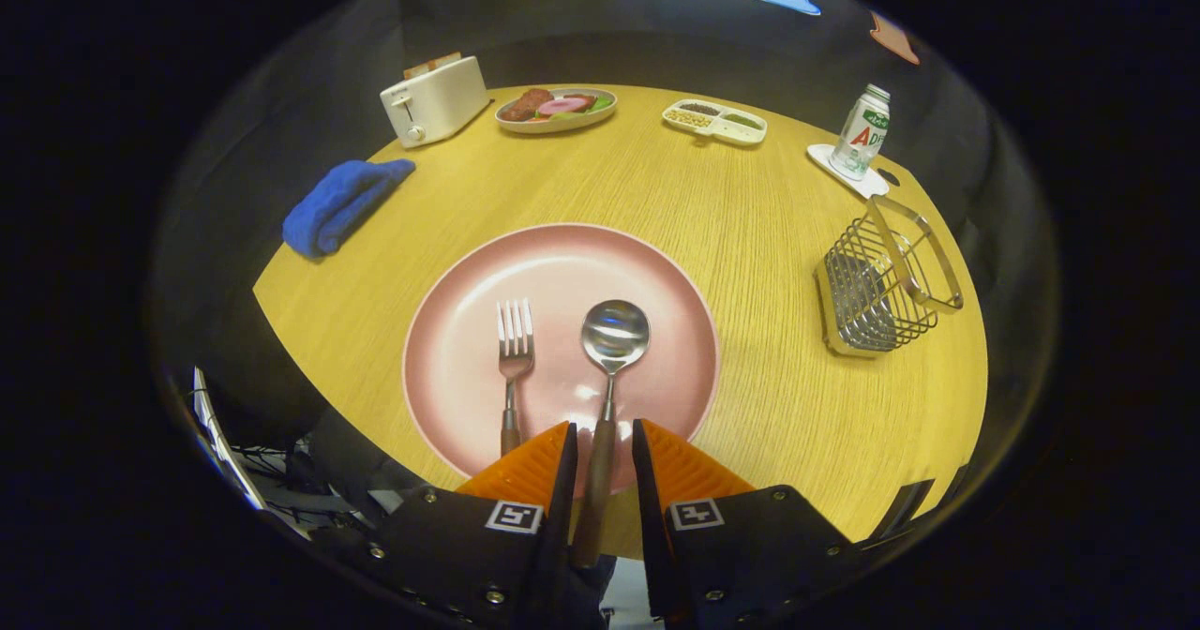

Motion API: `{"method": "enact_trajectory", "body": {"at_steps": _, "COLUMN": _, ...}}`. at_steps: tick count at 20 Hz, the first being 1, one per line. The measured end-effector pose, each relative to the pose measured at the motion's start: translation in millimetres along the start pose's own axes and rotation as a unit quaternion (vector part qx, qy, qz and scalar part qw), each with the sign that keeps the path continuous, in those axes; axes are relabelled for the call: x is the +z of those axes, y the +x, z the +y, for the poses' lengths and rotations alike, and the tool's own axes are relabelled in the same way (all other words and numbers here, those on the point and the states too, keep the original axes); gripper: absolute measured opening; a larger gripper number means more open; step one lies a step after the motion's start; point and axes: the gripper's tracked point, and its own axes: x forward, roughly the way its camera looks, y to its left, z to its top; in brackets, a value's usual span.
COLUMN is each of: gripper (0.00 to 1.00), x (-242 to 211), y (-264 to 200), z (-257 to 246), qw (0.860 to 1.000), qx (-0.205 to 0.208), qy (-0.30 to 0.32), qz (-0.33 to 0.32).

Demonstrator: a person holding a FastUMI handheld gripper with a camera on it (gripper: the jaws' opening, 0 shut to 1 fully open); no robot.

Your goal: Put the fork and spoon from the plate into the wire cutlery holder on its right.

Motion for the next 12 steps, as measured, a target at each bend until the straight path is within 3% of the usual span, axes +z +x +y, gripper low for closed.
{"method": "enact_trajectory", "body": {"at_steps": 3, "gripper": 0.28, "x": -2, "y": 8, "z": -5, "qw": 1.0, "qx": -0.01, "qy": 0.001, "qz": 0.028}}
{"method": "enact_trajectory", "body": {"at_steps": 4, "gripper": 0.2, "x": -5, "y": 25, "z": -8, "qw": 1.0, "qx": -0.008, "qy": 0.016, "qz": 0.024}}
{"method": "enact_trajectory", "body": {"at_steps": 5, "gripper": 0.11, "x": -3, "y": 10, "z": -5, "qw": 0.999, "qx": -0.001, "qy": 0.035, "qz": 0.028}}
{"method": "enact_trajectory", "body": {"at_steps": 7, "gripper": 0.11, "x": -5, "y": 7, "z": -3, "qw": 0.997, "qx": 0.01, "qy": 0.064, "qz": 0.032}}
{"method": "enact_trajectory", "body": {"at_steps": 12, "gripper": 0.11, "x": 5, "y": -5, "z": -5, "qw": 0.998, "qx": 0.019, "qy": 0.059, "qz": 0.012}}
